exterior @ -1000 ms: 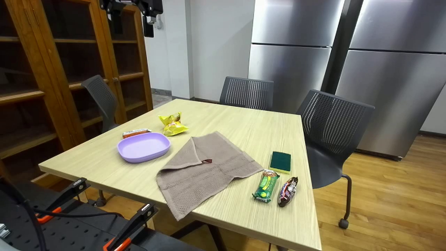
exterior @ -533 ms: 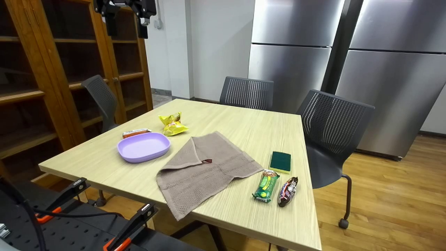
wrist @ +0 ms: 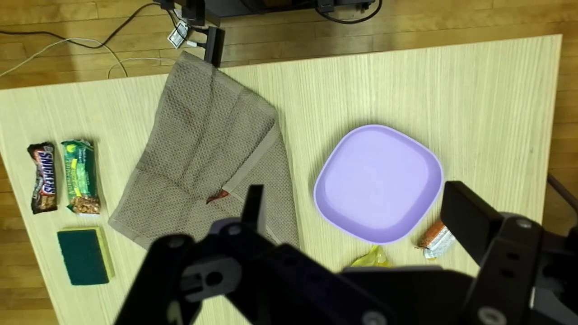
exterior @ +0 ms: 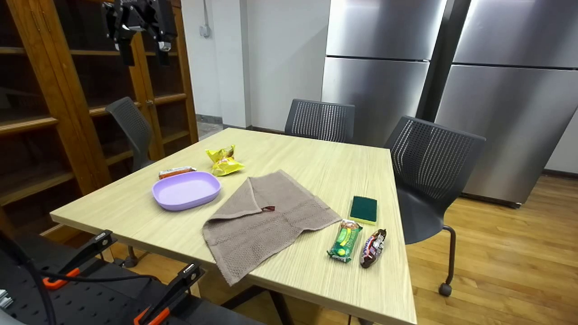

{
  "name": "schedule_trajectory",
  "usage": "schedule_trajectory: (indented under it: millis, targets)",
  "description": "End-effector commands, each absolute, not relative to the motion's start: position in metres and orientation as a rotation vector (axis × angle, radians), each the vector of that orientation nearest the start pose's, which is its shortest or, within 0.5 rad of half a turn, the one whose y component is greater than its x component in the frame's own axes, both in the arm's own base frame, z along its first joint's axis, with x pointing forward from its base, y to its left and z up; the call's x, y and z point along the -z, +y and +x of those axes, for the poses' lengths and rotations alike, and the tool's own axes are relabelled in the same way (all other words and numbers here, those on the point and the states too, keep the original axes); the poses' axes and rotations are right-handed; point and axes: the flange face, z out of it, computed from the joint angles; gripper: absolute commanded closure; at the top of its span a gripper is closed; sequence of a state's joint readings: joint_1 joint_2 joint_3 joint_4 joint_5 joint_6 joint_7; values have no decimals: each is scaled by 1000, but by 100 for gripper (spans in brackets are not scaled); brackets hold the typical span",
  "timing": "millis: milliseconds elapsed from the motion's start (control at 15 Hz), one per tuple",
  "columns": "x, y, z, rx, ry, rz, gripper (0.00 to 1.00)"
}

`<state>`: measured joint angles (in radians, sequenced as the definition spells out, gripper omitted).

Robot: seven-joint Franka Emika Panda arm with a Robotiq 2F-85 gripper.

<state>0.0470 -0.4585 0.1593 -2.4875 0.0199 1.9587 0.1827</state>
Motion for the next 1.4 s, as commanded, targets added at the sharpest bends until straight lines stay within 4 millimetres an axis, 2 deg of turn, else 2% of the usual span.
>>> schedule_trajectory:
  millis: [0, 800, 1333]
  targets:
    - [-430, 107, 400, -62, 86, -3244, 0]
    - [-381, 172, 436, 80, 376, -3294, 0]
    - [-356, 212, 461, 106, 515, -3214, 0]
